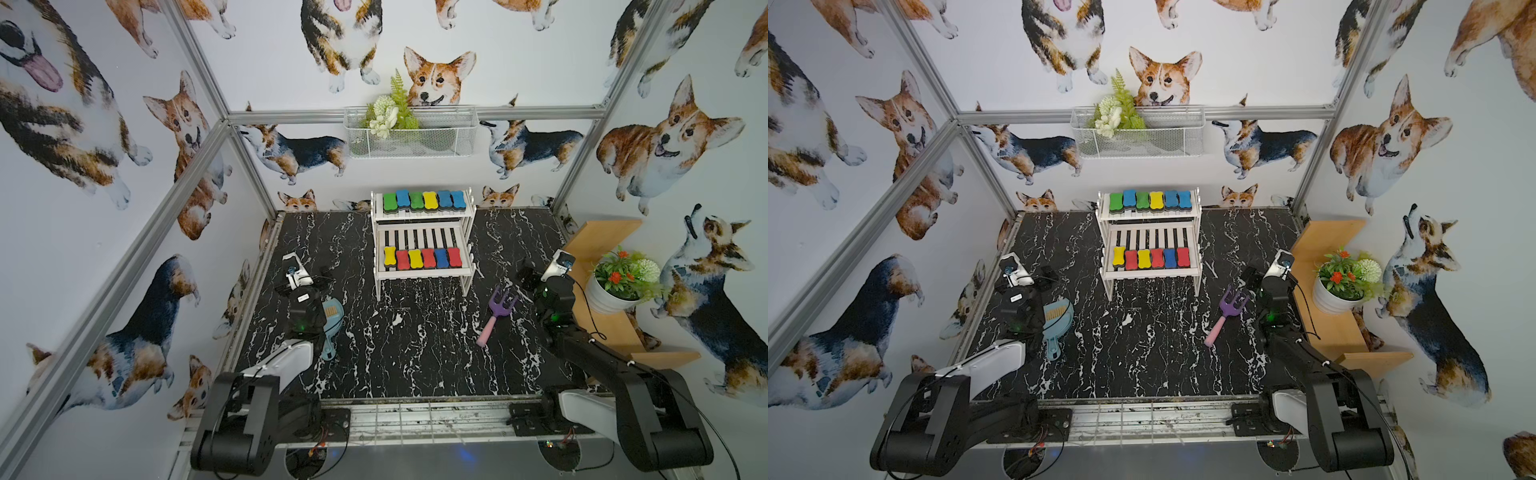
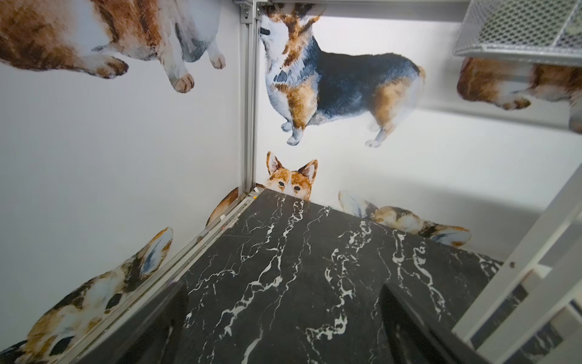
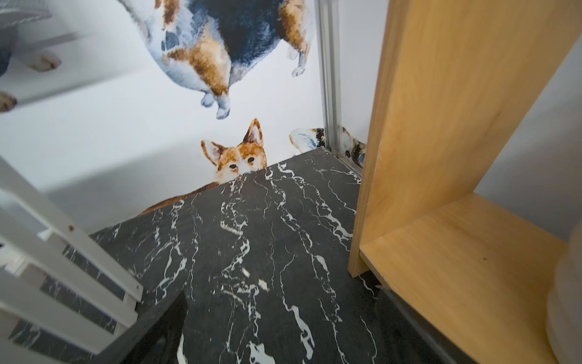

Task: Remove the whiteboard erasers from the shelf
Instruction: Pick up the whiteboard eraser from the shelf.

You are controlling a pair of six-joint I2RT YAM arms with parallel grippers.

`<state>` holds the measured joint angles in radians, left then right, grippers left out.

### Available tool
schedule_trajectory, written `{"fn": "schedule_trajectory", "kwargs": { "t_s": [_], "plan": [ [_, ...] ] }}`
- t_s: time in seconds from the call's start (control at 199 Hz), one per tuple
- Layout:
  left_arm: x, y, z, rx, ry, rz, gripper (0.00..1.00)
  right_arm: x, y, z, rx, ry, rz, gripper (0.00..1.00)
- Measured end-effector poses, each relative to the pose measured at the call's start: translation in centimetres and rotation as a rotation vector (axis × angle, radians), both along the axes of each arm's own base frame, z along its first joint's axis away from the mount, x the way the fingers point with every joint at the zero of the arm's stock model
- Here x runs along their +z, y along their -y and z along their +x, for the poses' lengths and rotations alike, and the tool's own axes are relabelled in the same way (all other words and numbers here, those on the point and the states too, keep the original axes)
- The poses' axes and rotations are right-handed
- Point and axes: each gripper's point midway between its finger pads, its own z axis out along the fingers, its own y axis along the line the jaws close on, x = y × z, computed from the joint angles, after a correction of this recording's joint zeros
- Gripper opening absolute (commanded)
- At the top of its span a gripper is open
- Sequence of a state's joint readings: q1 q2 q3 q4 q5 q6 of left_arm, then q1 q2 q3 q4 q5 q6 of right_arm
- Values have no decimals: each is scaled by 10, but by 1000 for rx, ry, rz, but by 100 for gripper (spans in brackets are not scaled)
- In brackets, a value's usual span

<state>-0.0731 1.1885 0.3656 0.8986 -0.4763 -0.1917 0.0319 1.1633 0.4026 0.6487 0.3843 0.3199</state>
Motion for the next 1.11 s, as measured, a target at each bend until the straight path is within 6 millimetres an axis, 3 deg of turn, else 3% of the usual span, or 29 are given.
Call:
{"fn": "schedule_trajectory", "kwargs": {
  "t_s": [0.116,0.216,0.372,0.498,0.648,0.809,0.95,1.106],
  "plan": [
    [11,-17,6,115,-6,-154,100,6,5,14,-63,-36,111,100],
    [8,-29,5,191,-39,-231,100,-1,7,16,-70,-85,151,100],
    [-7,-25,0,178,-107,-287,100,-24,8,6,-41,-137,242,100],
    [11,-18,8,136,-106,-344,100,-10,-2,11,26,-128,283,100],
    [37,6,24,-2,-135,-403,100,12,-16,16,109,-123,303,98],
    [34,40,24,-172,-217,-480,100,29,-41,11,225,-139,333,93],
    [45,76,21,-327,-255,-518,99,68,-85,13,388,-100,311,85],
    [44,116,10,-467,-321,-521,99,82,-138,13,551,-142,293,81]
  ]
}}
